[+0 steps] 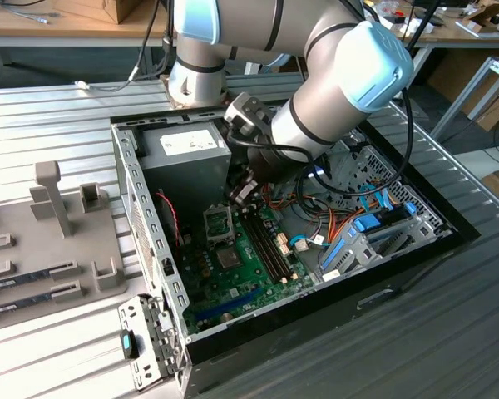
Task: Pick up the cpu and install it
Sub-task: 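Install the first cpu locking lever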
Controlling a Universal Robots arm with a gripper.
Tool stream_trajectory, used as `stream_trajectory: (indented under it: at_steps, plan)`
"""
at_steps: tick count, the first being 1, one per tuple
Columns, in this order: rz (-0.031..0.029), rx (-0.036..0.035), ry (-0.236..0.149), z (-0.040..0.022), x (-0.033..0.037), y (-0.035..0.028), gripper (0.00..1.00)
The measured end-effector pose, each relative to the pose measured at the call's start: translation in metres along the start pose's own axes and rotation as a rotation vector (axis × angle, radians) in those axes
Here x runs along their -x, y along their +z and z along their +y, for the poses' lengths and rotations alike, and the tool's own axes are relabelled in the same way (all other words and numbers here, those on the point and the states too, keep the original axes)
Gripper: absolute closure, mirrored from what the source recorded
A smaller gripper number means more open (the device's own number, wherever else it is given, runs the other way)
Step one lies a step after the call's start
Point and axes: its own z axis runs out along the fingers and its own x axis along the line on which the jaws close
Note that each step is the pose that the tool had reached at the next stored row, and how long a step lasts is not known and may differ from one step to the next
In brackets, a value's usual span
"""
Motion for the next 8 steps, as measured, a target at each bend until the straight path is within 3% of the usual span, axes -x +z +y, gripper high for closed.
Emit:
stream_trajectory:
  at_steps: [8]
  plan:
    - [0.0002, 0.0, -0.001, -0.0014, -0.0025, -0.0046, 0.89]
